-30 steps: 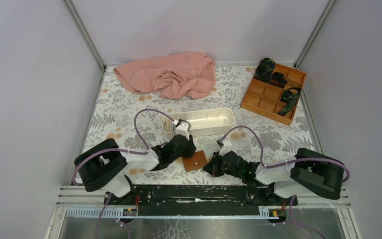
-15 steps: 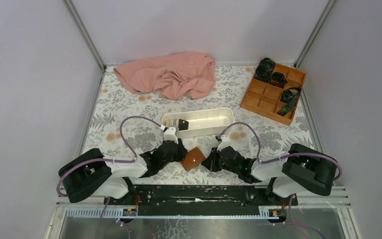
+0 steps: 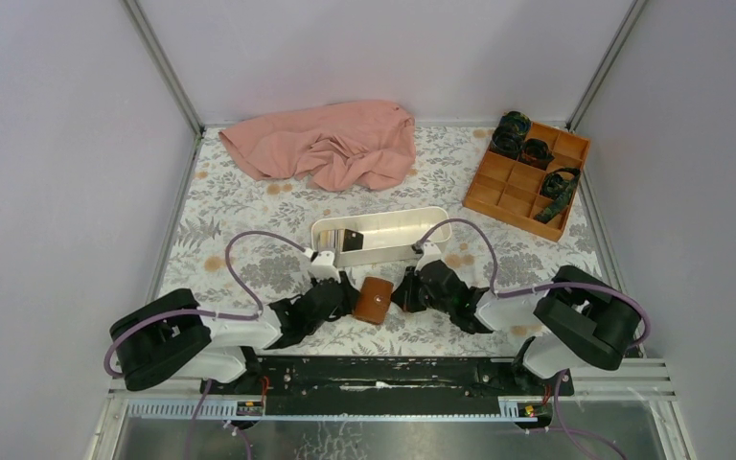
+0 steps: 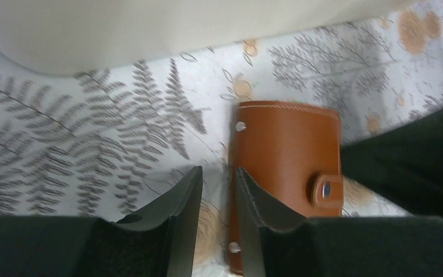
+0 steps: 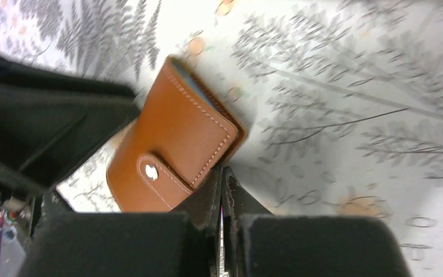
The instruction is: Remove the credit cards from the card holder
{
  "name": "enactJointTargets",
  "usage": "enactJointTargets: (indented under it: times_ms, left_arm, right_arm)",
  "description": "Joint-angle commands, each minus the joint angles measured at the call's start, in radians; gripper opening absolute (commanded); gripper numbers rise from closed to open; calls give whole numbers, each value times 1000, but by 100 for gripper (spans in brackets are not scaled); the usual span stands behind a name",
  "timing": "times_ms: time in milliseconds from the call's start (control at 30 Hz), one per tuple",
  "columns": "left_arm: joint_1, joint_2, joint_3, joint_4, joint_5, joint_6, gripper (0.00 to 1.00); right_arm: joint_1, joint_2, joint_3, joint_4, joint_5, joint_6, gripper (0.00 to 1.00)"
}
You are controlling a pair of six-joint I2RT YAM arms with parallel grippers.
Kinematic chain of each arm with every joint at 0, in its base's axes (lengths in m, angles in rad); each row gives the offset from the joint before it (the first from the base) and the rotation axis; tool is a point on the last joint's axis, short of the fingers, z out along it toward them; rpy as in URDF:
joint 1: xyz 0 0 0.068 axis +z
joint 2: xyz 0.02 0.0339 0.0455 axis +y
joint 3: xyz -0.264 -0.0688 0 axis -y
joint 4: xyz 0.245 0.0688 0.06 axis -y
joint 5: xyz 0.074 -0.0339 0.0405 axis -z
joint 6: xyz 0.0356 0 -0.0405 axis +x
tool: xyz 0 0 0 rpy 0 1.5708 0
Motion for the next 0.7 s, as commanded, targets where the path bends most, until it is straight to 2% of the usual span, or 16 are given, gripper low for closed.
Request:
enactJointTargets:
  times_ms: [0, 267, 433, 667]
  left_arm:
    - [-60, -9, -43, -47, 145, -71, 36]
    - [-77, 15, -27, -43, 122, -71, 36]
    - [-78, 13, 9, -82, 94, -44, 36]
    - [-77, 8, 79, -123, 82, -9, 36]
  right_arm:
    - [-63, -42, 38, -72, 25, -78, 0]
    - [-82, -100, 80, -157, 14, -141, 0]
    - [-81, -214, 62, -247, 56, -181, 0]
    - [-69, -391, 32, -375, 133, -235, 32]
